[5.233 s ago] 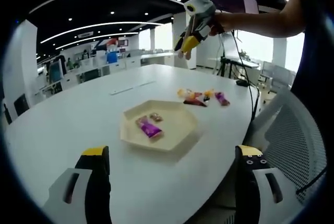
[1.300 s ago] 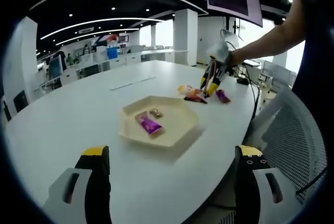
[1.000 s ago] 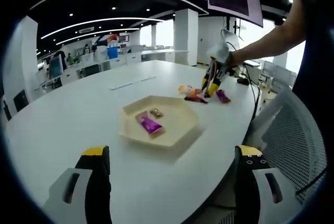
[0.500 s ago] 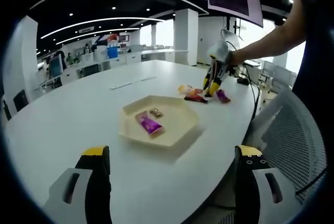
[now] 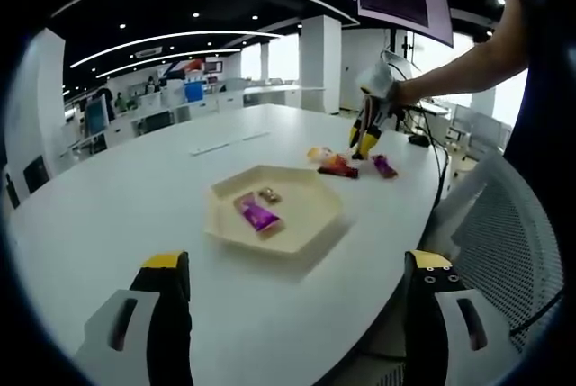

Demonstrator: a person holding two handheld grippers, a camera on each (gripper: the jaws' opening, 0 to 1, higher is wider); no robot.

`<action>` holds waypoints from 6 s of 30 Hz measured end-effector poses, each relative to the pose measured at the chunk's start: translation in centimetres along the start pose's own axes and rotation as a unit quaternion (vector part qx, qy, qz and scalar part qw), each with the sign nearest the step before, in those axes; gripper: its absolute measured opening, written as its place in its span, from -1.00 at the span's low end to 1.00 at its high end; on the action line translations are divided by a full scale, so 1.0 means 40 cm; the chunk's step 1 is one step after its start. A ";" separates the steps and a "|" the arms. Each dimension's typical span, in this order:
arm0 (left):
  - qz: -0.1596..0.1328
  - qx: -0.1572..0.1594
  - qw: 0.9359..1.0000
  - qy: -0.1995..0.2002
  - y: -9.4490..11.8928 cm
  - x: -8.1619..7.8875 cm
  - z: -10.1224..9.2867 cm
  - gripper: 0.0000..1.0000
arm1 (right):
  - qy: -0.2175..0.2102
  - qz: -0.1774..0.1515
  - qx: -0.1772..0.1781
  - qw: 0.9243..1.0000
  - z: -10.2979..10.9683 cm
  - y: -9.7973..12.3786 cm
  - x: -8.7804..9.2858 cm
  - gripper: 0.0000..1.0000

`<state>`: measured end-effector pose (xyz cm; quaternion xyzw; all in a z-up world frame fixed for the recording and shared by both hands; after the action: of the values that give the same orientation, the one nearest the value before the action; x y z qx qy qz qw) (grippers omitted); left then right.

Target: Place the target food into the container with the food tongs after gripping and lifting it, then release it inside without dropping or visibly crushing the food.

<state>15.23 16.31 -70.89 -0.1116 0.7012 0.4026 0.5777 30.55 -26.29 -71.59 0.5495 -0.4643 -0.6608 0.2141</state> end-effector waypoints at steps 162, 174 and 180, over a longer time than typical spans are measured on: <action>-0.032 -0.011 0.999 -0.007 0.009 -0.014 0.013 0.98 | -0.025 -0.015 0.037 0.999 0.008 0.007 -0.303 -0.44; -0.033 -0.013 0.999 -0.005 0.010 -0.014 0.015 0.97 | -0.051 -0.018 0.067 0.996 -0.018 0.026 -0.239 -0.43; -0.032 -0.013 0.999 -0.005 0.010 -0.014 0.015 0.97 | -0.067 -0.021 0.076 0.995 -0.029 0.030 -0.224 -0.42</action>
<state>15.61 16.81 -70.22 -0.1397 0.6890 0.3934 0.5924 34.06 -20.20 -65.81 0.5283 -0.5146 -0.6634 0.1264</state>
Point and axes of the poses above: the point that each gripper's makers call its tool centre point, and the gripper's own axes: y roughly backward along the fingers, z roughly to its left, x roughly out of its underside, the point moved 10 cm from there along y, roughly backward along the fingers
